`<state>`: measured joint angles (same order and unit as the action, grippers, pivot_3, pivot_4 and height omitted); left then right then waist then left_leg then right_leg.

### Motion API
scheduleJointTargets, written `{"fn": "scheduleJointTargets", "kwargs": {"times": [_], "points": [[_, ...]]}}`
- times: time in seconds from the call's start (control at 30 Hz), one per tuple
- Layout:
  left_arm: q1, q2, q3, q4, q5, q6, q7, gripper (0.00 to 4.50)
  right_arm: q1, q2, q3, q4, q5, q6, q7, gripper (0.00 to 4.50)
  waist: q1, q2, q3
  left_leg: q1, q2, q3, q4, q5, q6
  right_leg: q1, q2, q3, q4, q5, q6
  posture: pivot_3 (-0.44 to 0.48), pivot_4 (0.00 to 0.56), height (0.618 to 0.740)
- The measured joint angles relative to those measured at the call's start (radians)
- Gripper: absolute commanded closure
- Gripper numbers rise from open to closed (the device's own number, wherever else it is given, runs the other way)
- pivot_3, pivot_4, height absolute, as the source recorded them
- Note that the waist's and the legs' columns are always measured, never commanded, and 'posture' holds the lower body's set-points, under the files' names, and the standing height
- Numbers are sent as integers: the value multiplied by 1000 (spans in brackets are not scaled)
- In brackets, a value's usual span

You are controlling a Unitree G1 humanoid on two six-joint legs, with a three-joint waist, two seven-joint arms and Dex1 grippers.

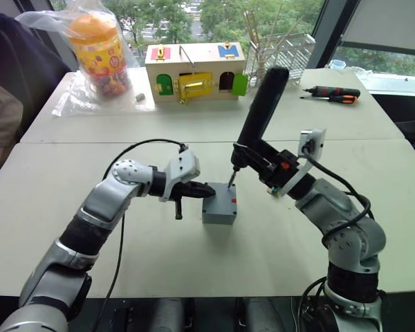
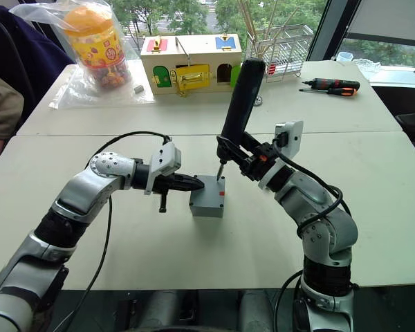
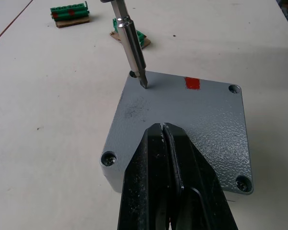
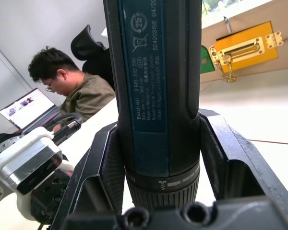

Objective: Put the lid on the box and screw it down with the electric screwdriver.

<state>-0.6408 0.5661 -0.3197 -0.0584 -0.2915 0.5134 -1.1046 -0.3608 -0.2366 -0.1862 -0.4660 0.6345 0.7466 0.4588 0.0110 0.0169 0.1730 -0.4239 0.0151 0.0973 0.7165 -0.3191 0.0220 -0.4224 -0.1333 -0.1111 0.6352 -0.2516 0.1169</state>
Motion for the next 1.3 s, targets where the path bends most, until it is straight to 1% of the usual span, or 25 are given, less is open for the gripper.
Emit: {"fn": "scheduleJointTargets", "kwargs": {"times": [0.13, 0.53, 0.67, 0.77, 0.93, 1.17, 1.3], "points": [[0, 0, 0, 1, 1, -1, -2, 4500, 0, -14, 9, 28, -23, -57, -3, 2720, 0, 0, 0, 0, 0, 0, 0, 0, 0, 0, 0, 0, 0, 0, 0, 0, 150, 711], [2, 0, 0, 1, 4, 0, -4, 4500, 33, -63, 33, 33, 14, -77, 10, 2720, 0, -1, -1, 4, 0, 0, 0, 0, 0, 4, 0, 0, 0, 0, 0, 0, 150, 711], [4, -1, 0, 3, 6, 0, -5, 4500, 64, -103, 99, -5, -41, -139, 36, 2720, -1, -2, -2, 6, 1, -2, -1, 0, 0, 6, 0, 0, 0, 0, 0, 0, 150, 711], [9, -1, -5, 4, 18, -3, -5, 4500, 77, -111, 138, -11, -81, -178, 40, 2720, -1, -3, -3, 16, 1, -4, -3, -1, 2, 15, 0, 0, -3, 0, 0, 0, 150, 711], [16, -2, -5, 3, 21, 0, -4, 4500, 87, -113, 183, 3, -137, -224, 40, 2720, -2, -7, -10, 16, 1, -5, -3, -2, 3, 16, 0, 0, -3, 0, 0, 0, 150, 711], [32, -3, -9, -3, 22, 8, -3, 4500, 118, -115, 184, 32, -150, -280, 58, 2720, -1, -12, -24, 18, 2, -6, -3, -3, 3, 19, 0, 0, -4, 0, 0, 0, 150, 711], [36, -4, -9, -5, 22, 9, 1, 4500, 126, -118, 184, 43, -151, -302, 68, 2720, 0, -13, -26, 18, 2, -6, -3, -3, 4, 20, 0, 0, -4, 0, 0, 0, 150, 711]]}}
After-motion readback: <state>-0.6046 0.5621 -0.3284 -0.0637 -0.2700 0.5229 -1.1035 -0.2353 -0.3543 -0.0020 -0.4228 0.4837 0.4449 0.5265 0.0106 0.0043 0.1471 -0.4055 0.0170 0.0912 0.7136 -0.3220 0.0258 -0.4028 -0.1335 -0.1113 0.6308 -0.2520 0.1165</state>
